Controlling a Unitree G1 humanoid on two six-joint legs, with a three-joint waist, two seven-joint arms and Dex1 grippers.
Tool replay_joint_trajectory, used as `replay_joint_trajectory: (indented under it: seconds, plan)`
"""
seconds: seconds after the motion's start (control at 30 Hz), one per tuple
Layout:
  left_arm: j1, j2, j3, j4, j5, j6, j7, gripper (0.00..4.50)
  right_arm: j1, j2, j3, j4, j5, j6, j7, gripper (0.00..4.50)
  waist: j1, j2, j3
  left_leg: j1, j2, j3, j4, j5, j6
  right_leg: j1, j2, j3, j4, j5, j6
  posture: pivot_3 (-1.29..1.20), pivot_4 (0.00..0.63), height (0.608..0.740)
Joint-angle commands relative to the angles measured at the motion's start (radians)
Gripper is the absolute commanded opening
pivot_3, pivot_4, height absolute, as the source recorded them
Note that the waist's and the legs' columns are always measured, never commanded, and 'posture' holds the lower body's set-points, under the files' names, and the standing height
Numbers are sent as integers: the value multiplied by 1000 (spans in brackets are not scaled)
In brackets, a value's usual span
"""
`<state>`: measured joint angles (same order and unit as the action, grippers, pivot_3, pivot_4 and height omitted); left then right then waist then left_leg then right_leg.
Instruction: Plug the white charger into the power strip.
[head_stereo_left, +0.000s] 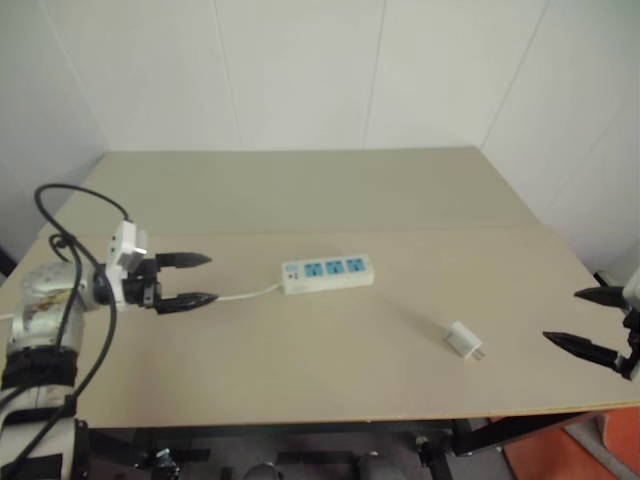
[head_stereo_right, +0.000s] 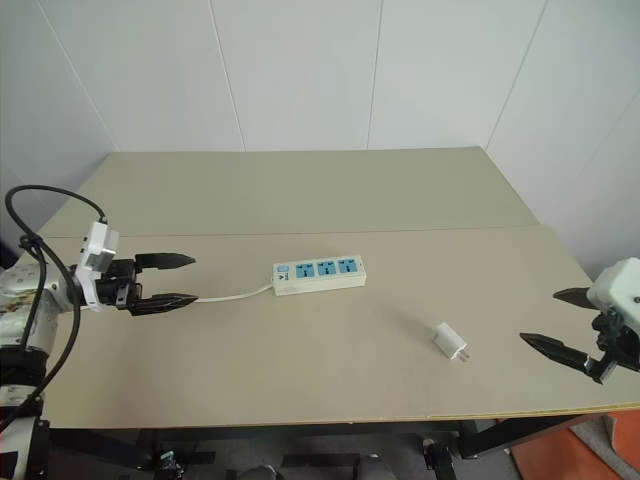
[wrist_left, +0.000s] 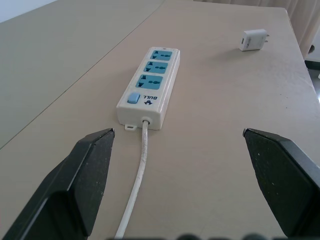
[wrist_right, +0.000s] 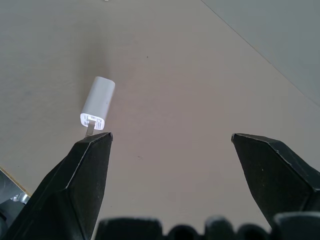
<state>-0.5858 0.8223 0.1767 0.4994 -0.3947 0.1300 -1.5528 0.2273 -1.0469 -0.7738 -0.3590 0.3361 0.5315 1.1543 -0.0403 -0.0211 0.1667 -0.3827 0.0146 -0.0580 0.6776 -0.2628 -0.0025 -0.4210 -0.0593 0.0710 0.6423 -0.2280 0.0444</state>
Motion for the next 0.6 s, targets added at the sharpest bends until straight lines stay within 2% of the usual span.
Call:
replay_joint_trajectory:
  seconds: [0.03, 0.4, 0.6]
  plan:
    - [2, 5, 8, -6, -11, -7, 5, 4491, 12, -16, -63, -30, 0, -2, 3, 4500, 0, 0, 0, 0, 0, 0, 0, 0, 0, 0, 0, 0, 0, 0, 0, 0, 150, 740]
    - [-2, -2, -4, 2, -2, -6, 16, 4491, 45, -3, -63, -54, -18, -5, -31, 4500, 1, 0, 0, 0, 0, 0, 0, 0, 0, 0, 0, 0, 0, 0, 0, 0, 150, 740]
    - [-38, -36, -8, 64, 32, -43, 103, 4491, 37, -1, -33, -82, -18, 2, -70, 4500, 1, 0, 0, 0, 0, 0, 0, 0, 0, 0, 0, 0, 0, 0, 0, 0, 150, 740]
